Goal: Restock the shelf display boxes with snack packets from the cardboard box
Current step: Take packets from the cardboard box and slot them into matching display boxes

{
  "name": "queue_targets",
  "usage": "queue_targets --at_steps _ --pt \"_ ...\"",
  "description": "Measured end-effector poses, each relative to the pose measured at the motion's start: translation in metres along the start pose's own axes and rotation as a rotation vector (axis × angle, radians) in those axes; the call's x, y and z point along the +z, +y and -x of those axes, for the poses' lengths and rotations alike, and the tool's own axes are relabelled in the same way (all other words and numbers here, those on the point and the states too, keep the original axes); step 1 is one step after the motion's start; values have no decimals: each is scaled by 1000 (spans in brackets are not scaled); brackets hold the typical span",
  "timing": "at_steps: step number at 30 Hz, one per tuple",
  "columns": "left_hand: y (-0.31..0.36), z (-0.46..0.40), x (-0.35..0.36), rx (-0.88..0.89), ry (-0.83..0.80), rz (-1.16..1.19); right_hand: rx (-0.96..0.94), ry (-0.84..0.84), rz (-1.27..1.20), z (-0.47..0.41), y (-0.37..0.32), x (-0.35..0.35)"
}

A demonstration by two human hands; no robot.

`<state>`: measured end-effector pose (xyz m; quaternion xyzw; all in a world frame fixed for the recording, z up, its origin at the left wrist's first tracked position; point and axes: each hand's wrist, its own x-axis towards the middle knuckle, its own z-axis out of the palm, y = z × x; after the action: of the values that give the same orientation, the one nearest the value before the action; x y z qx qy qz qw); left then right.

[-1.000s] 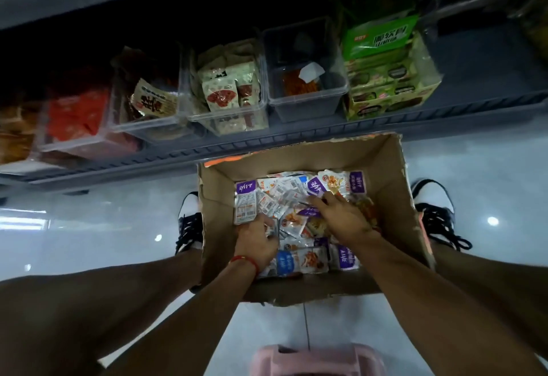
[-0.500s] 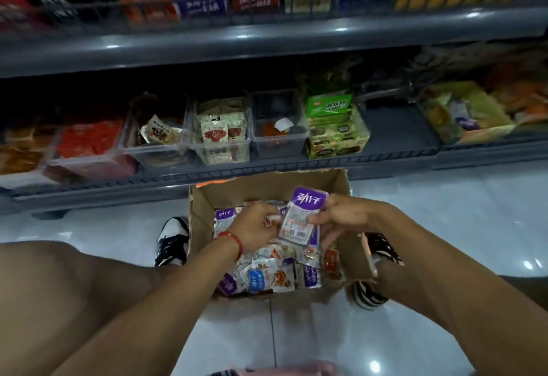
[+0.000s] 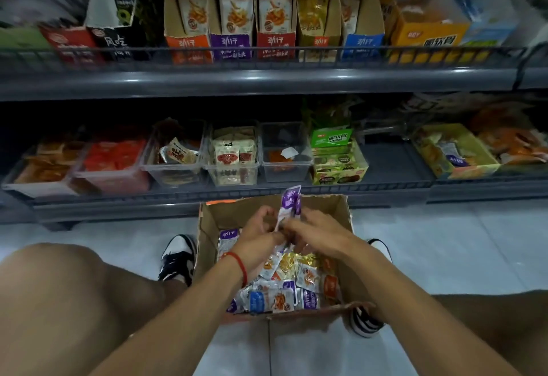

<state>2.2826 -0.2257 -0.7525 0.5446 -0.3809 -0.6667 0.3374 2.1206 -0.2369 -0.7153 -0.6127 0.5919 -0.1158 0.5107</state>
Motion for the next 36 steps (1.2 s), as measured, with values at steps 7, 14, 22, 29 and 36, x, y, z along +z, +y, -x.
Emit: queue_targets --at_steps 7,14,22,29,36 --pt "0 4 -12 -82 -138 305 -14 168 -225 -2 2 3" --pt "3 6 -8 -65 -126 229 126 443 161 -9 8 10" --pt "14 12 -7 -41 -294 142 -41 434 -9 -10 3 9" --pt "33 17 -12 -93 -386 76 -170 397 -110 1 -19 -8" --pt "75 11 -26 36 -222 -81 -216 379 -31 6 -50 -46"
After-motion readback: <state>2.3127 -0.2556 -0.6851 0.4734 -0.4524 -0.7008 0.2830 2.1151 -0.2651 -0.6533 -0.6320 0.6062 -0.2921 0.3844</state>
